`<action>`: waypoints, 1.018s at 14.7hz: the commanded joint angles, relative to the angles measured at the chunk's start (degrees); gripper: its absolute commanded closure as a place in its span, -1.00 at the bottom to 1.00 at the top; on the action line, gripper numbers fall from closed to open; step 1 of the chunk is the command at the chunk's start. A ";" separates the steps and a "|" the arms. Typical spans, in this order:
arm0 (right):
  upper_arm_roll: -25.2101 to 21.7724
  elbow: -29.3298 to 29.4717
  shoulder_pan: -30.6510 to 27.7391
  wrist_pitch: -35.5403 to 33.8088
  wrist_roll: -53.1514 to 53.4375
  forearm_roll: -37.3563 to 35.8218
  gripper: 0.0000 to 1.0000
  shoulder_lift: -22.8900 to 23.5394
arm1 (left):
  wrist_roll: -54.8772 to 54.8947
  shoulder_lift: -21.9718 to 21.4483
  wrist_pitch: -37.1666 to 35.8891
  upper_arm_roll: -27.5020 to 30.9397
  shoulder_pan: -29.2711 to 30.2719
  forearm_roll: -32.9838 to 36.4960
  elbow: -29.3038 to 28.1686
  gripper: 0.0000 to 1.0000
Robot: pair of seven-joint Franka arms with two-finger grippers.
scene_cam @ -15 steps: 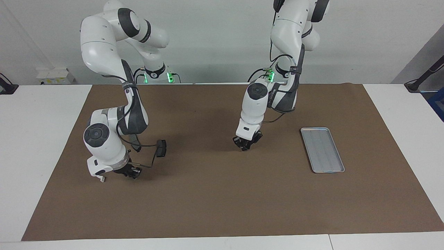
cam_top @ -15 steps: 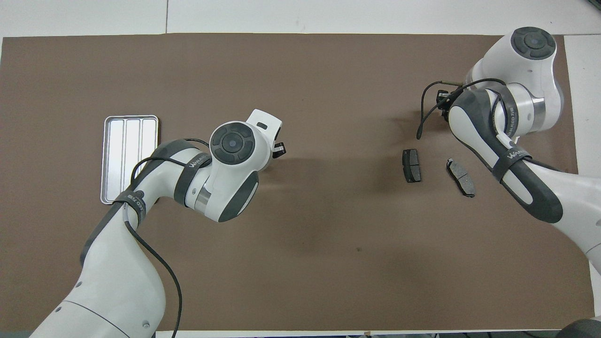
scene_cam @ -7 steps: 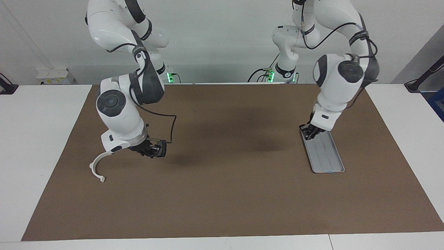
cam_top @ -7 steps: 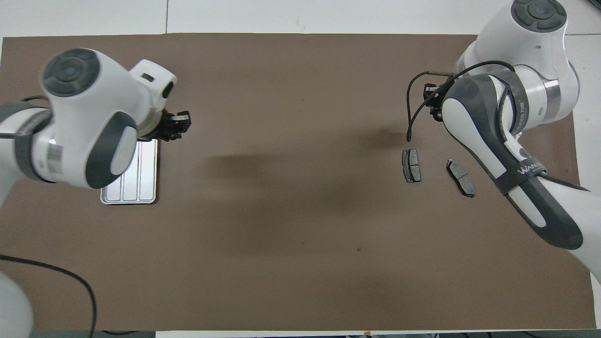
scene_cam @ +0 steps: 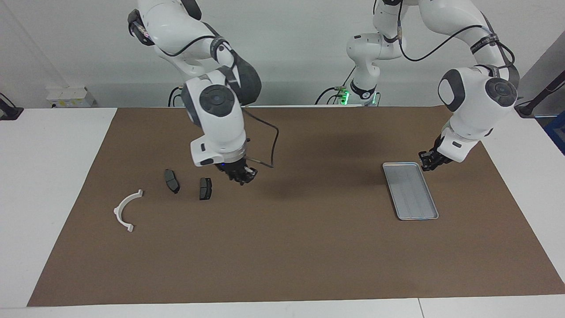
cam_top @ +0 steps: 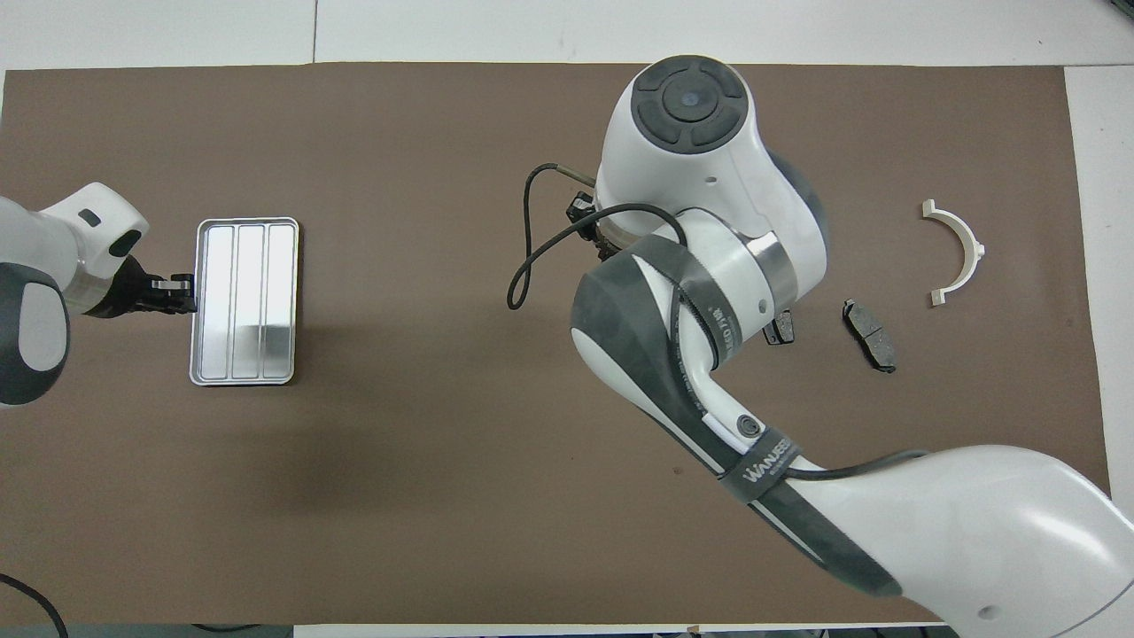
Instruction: Pick bearing gear from pile to tray
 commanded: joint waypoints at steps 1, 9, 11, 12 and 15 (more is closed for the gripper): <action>-0.30 -0.82 2.61 4.02 4.52 0.08 1.00 2.01 | 1.05 -4.63 5.18 -0.61 0.36 -0.96 -8.85 1.00; -0.91 -0.82 9.13 19.30 16.57 -10.38 1.00 13.27 | 0.00 -2.35 12.65 -0.69 -0.51 -0.96 -11.41 1.00; -0.91 -0.82 9.13 20.55 17.19 -11.17 1.00 14.41 | -0.80 -1.91 13.53 -0.69 -1.04 -0.96 -11.41 1.00; -0.91 -1.08 9.04 21.95 17.81 -12.13 1.00 14.77 | -0.80 -1.73 13.71 -0.69 -1.04 -1.05 -11.50 1.00; -0.92 -2.40 8.69 22.92 18.25 -12.76 1.00 14.68 | -1.50 -0.76 14.15 -0.69 -1.13 -1.05 -11.76 1.00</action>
